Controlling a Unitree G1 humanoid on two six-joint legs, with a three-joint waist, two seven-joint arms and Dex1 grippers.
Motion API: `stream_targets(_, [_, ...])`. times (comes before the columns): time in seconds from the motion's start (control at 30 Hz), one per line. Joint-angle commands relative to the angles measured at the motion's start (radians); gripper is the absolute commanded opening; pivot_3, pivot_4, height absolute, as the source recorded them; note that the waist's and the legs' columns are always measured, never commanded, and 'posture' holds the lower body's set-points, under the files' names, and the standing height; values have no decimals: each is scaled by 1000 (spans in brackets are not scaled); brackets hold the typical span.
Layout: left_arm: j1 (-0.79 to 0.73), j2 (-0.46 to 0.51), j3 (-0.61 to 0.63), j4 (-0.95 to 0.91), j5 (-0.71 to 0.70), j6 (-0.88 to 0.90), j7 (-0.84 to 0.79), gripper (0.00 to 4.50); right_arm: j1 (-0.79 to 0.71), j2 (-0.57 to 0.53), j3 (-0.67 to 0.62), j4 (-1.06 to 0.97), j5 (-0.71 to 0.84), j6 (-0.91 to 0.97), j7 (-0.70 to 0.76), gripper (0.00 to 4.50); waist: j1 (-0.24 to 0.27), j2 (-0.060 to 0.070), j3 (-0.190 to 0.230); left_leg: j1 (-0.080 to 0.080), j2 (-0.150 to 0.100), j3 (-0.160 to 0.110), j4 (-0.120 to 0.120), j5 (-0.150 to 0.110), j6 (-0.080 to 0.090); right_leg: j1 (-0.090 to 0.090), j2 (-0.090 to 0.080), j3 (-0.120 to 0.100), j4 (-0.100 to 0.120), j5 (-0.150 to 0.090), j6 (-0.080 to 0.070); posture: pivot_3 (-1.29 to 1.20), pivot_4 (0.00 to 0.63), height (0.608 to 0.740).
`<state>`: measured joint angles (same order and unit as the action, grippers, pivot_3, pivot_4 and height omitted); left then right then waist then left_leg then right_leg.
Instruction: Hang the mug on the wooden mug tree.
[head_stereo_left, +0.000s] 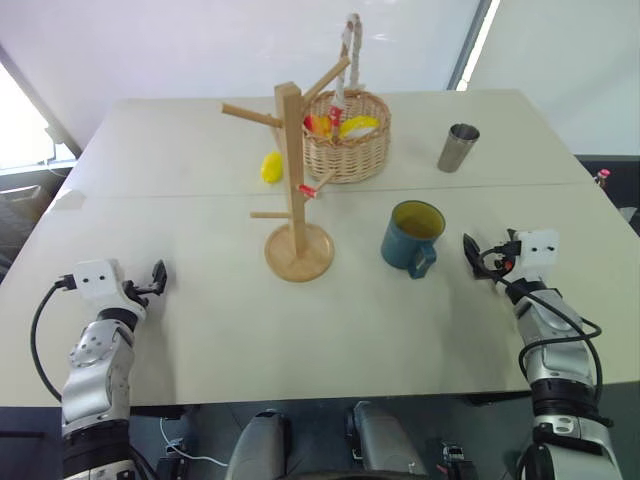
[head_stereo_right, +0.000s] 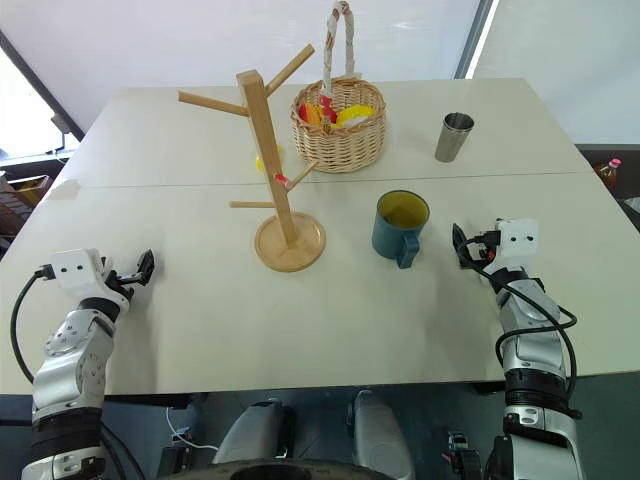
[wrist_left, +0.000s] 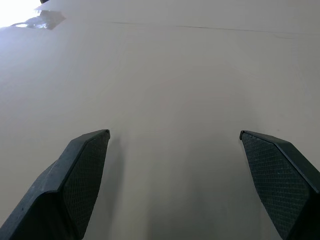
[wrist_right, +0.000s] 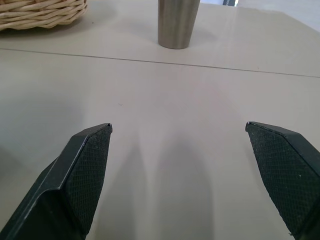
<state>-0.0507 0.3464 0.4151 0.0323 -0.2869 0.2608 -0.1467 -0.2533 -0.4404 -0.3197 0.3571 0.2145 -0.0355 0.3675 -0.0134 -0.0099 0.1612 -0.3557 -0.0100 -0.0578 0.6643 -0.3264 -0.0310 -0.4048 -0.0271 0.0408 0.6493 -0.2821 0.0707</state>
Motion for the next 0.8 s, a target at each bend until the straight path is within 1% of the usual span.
stream_targets(0.03, [2, 10, 11, -43, 0, 1, 5, 4500, -4, -9, -6, -26, 0, -18, -7, 4437, 0, 0, 0, 0, 0, 0, 0, 0, 0, 0, 0, 0, 0, 0, 0, 0, 150, 740])
stream_targets(0.33, [11, 14, 8, -74, -10, 25, -13, 4500, 44, -7, -13, -113, 5, 7, -24, 4437, 1, 0, 0, 0, 0, 0, 0, 0, 0, 0, 0, 0, 0, 0, 0, 0, 150, 740])
stream_targets(0.47, [17, 19, -14, -86, -10, -1, -61, 4500, 74, -16, -22, -171, 12, 24, -26, 4437, 1, 0, 0, 0, 0, 0, 0, 0, 0, 0, 0, 0, 0, 0, 0, 0, 150, 740])
stream_targets(0.63, [58, 41, -63, -140, -34, -30, -193, 4500, 122, -45, -26, -267, 30, 59, 14, 4437, 1, 0, 0, 0, 0, 0, 0, 0, 0, 0, 0, 0, 0, 0, 0, 0, 150, 740])
stream_targets(0.8, [145, 67, -134, -229, -99, -91, -416, 4500, 259, -71, -32, -443, 127, 120, 129, 4437, 2, 0, 0, 0, 0, 0, -1, 0, 0, 0, 0, 0, -1, 0, 0, 0, 150, 740])
